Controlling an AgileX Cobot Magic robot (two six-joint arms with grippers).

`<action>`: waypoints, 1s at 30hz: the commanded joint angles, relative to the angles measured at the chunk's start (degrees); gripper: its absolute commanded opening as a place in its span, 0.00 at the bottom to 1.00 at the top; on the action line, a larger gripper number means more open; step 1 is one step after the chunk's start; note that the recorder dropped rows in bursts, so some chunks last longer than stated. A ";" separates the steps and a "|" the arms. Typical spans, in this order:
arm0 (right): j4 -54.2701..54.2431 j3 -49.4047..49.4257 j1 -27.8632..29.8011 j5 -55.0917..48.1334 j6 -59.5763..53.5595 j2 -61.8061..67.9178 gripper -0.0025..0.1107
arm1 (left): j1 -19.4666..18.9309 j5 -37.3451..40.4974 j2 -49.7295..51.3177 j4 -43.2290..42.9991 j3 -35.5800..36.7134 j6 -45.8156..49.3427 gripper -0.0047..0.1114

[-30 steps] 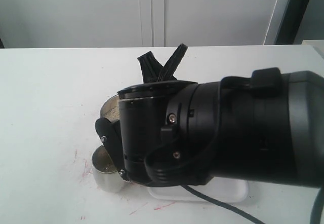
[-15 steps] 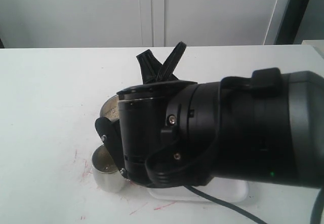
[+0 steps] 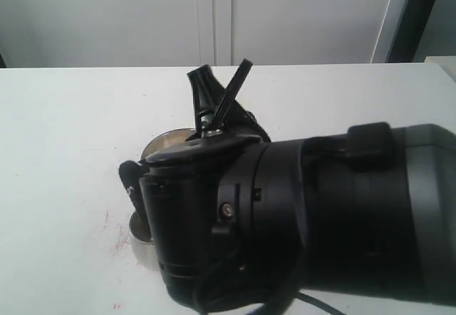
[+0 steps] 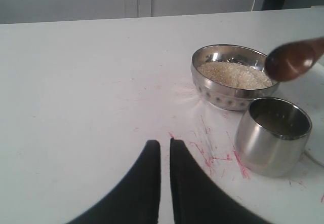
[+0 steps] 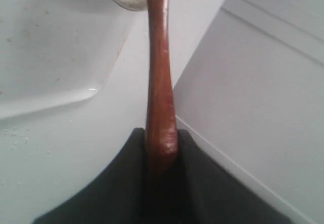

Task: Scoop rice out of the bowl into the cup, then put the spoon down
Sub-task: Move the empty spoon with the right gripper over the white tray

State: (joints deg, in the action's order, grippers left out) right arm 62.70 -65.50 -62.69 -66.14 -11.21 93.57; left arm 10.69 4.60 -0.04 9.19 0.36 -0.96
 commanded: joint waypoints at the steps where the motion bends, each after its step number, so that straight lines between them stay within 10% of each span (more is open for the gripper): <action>1: 5.81 0.28 -0.08 -3.82 11.99 0.03 0.02 | 0.06 -0.22 0.04 0.59 -0.36 -0.10 0.16; 21: -41.90 6.80 2.73 -3.82 79.51 -10.63 0.02 | 0.06 -0.22 0.04 0.59 -0.36 -0.10 0.16; 30: -29.58 12.12 8.87 8.94 86.84 -10.63 0.02 | 0.06 -0.22 0.04 0.59 -0.36 -0.10 0.16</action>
State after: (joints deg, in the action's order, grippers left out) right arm 30.11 -52.88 -57.62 -61.80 74.89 83.17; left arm 10.69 4.60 -0.04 9.19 0.36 -0.96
